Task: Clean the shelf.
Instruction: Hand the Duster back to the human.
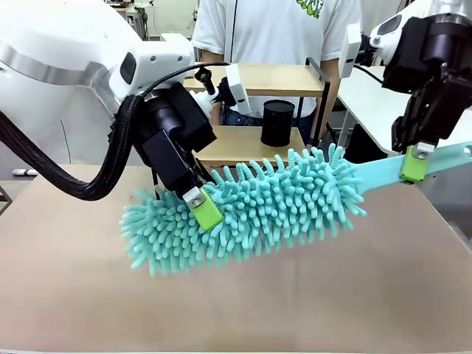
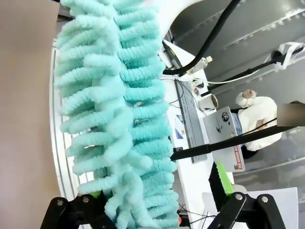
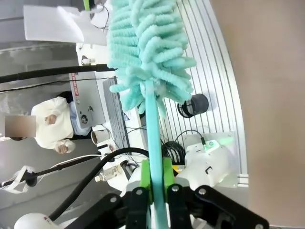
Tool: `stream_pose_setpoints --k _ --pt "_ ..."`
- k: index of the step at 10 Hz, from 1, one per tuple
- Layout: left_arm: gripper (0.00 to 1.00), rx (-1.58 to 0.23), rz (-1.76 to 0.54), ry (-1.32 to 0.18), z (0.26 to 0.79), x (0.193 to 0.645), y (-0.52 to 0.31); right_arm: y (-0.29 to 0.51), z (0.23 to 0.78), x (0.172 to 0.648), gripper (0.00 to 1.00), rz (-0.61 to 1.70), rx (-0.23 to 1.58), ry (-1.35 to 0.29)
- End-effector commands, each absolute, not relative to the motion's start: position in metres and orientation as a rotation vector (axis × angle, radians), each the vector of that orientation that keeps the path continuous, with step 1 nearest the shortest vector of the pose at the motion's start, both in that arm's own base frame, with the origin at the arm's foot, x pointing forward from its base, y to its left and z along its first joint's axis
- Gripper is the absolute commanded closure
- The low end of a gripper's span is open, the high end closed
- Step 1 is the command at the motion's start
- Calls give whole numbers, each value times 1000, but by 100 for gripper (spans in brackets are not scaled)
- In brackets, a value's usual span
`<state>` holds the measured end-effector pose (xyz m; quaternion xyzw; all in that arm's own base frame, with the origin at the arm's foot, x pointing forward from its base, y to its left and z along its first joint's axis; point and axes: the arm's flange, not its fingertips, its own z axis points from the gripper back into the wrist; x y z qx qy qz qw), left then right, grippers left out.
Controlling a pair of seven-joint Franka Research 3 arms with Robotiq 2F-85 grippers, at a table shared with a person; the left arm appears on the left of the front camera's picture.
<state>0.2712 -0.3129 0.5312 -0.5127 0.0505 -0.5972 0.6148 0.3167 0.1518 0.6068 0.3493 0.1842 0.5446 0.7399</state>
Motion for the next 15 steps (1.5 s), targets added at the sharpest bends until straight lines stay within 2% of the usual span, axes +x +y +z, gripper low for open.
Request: stream_pose_setpoints --k 1,7,8,9,10,11,14,15 --pt "0 -1187 -1390 118 527 276 -308 144 604 317 88 1207 820 348" --pt "0 -1147 -1320 63 514 285 -307 137 605 311 88 1219 844 346" --pt "9 -1138 -1332 38 514 284 -307 137 605 311 88 1219 846 347" --pt "59 -1132 -1340 48 515 283 -307 137 604 312 88 1217 848 348" --pt "60 -1128 -1351 42 515 283 -306 137 604 312 88 1214 847 349" --pt "100 -1133 -1353 39 516 283 -306 137 604 312 88 1212 846 350" --pt "98 -1145 -1354 53 513 283 -305 135 604 312 88 1205 848 349" --pt "100 -1148 -1353 53 513 284 -305 135 603 313 88 1194 846 343"
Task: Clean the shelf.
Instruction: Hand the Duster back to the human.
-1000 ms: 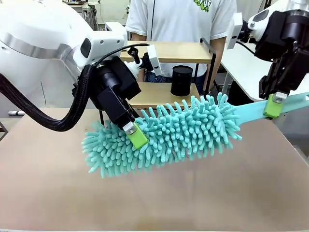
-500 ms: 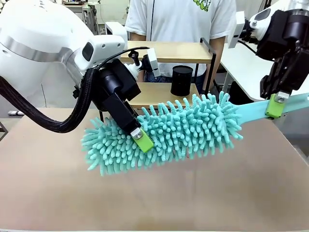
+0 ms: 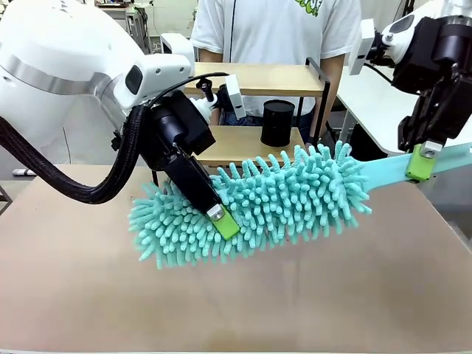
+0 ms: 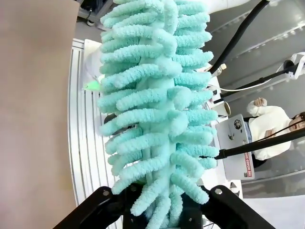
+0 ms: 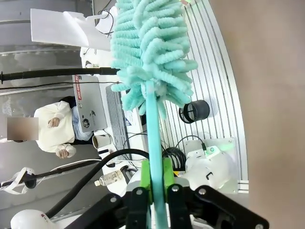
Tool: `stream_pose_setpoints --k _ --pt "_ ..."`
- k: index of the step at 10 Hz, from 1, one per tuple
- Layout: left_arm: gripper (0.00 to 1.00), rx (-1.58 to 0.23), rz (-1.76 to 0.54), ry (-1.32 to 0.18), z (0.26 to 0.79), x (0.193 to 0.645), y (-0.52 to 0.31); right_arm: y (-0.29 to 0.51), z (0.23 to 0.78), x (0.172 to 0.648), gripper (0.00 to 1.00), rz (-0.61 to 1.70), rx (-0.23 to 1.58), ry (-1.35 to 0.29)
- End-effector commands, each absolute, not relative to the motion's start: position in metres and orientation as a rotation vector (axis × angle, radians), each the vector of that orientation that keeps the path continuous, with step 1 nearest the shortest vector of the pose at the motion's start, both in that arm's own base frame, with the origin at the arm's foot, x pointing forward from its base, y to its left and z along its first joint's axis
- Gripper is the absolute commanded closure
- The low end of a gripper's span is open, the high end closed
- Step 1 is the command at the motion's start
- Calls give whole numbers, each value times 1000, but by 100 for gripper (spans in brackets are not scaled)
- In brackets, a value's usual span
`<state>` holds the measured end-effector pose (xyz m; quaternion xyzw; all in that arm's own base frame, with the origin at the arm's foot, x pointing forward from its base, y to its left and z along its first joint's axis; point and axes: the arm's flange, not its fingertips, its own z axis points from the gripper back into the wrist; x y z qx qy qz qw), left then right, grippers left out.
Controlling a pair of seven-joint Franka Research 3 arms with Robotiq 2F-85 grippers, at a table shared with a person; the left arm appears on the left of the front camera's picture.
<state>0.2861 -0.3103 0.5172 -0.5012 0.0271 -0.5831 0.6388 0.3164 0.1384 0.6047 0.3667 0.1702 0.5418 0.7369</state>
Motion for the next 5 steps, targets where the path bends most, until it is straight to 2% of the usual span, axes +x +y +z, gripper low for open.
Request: stream_pose_setpoints --k 1,2,3,4,5 --pt "100 -1149 -1354 51 513 284 -304 135 603 313 88 1201 843 348" --pt "100 -1152 -1354 50 514 284 -304 136 603 314 88 1200 837 357" --pt "100 -1152 -1349 52 512 285 -302 136 602 314 37 1185 849 355" --pt "100 -1145 -1347 51 512 285 -302 133 603 316 29 1132 884 295" --pt "100 -1139 -1352 51 513 285 -301 127 600 321 0 1053 941 238"
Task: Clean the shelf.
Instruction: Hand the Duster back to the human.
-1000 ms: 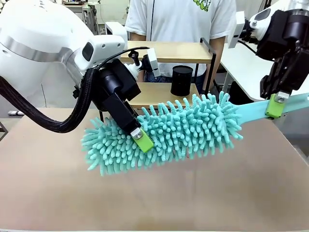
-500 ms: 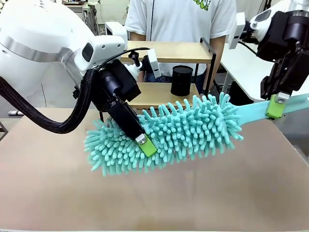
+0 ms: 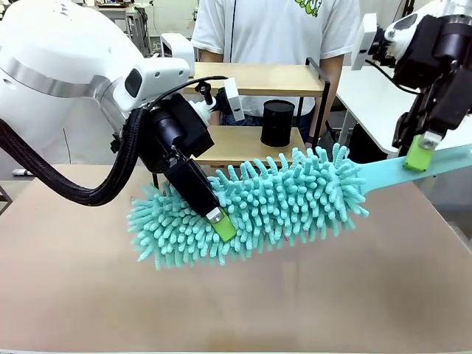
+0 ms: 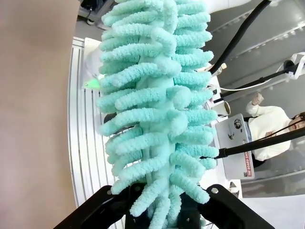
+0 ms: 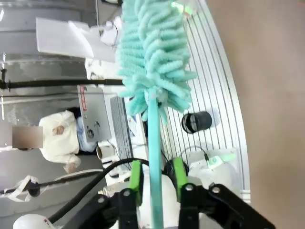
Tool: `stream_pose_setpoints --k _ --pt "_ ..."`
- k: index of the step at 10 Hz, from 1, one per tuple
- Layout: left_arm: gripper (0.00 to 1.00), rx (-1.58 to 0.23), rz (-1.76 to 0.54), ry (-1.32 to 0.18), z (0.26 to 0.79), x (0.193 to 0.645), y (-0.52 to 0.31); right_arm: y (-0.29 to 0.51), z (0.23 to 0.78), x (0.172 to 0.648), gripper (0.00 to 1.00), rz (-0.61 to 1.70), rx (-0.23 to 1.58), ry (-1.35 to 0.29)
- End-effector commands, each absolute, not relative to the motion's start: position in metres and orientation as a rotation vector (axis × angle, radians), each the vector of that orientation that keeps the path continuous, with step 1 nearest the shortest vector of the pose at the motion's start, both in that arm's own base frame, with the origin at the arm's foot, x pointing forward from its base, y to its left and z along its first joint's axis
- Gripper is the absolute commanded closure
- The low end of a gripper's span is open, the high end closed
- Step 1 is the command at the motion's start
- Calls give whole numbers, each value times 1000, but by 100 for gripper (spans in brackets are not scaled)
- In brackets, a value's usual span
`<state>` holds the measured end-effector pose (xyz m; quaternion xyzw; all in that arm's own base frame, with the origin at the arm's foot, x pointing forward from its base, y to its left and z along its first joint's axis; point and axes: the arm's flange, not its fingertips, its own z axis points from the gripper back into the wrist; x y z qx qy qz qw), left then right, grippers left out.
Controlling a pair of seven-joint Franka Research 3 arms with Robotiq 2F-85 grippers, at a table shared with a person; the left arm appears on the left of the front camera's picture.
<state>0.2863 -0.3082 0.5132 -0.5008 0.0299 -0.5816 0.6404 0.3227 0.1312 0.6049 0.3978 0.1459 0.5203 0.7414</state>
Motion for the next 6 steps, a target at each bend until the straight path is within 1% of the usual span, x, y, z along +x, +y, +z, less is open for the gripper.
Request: stream_pose_setpoints --k 1,2,3,4,5,6 --pt "100 -1132 -1359 42 514 285 -293 112 592 330 0 870 1054 144" --pt "100 -1132 -1367 38 515 286 -280 87 581 343 0 513 1229 -6" --pt "100 -1131 -1391 43 517 285 -262 54 562 355 6 273 1357 -128" --pt "100 -1134 -1403 33 518 285 -244 20 538 363 0 54 1411 -251" --pt "100 -1157 -1404 17 521 285 -221 -7 513 364 0 -87 1440 -326" --pt "100 -1230 -1409 4 524 285 -191 -31 477 366 0 -244 1408 -416"
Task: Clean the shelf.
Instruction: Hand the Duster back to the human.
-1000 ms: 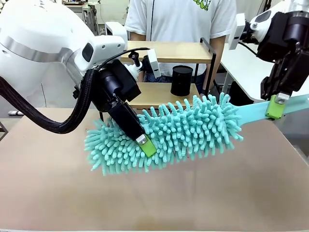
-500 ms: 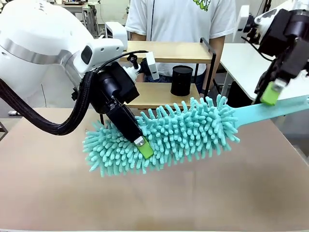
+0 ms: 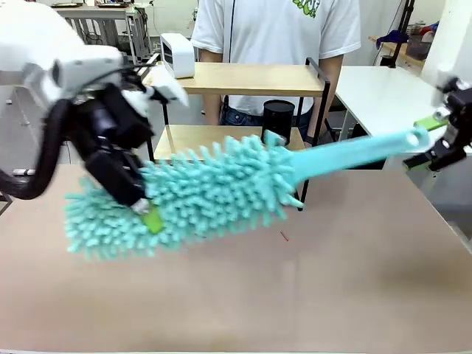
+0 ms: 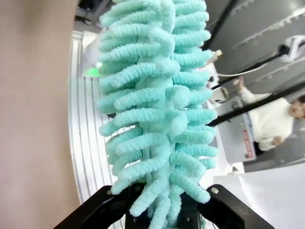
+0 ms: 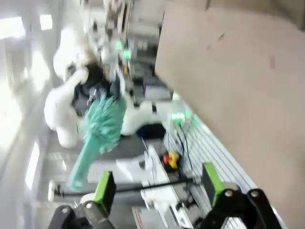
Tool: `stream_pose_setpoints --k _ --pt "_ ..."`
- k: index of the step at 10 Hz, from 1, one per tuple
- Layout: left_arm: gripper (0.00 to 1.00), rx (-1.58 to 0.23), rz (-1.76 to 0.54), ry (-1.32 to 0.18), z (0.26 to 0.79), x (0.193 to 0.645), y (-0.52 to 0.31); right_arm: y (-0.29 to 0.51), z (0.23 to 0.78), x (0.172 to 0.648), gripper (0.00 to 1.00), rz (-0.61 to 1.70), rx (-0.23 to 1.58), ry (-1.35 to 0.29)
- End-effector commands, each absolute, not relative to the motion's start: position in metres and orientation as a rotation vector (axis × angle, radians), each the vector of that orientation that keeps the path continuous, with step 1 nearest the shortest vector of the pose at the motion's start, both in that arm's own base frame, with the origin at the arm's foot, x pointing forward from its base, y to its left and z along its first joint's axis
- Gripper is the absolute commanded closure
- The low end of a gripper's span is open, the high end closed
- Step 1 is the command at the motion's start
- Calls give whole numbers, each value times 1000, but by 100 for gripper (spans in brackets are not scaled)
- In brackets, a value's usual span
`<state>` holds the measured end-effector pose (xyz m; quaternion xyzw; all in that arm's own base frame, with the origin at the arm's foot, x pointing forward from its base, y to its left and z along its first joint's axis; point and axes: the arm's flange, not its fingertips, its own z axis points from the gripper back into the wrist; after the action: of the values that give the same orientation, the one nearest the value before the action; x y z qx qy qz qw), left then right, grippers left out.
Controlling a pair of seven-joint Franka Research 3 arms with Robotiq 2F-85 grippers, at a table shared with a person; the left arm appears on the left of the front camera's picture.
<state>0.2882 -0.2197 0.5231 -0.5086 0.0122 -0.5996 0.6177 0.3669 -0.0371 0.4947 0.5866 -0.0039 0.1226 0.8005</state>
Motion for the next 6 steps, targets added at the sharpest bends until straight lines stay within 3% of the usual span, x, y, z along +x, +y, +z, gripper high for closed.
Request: stream_pose_setpoints --k 1,3,4,6 --pt "100 -1231 -1251 -156 528 287 -148 -41 440 364 0 -349 1415 -423" --pt "100 -1357 -909 -486 545 282 -54 -31 400 361 0 -468 1366 -355" --pt "100 -1389 -626 -637 555 279 -10 -70 423 361 0 -74 1301 -154" --pt "100 -1381 -144 -729 547 304 65 -70 423 361 0 -74 1301 -154"
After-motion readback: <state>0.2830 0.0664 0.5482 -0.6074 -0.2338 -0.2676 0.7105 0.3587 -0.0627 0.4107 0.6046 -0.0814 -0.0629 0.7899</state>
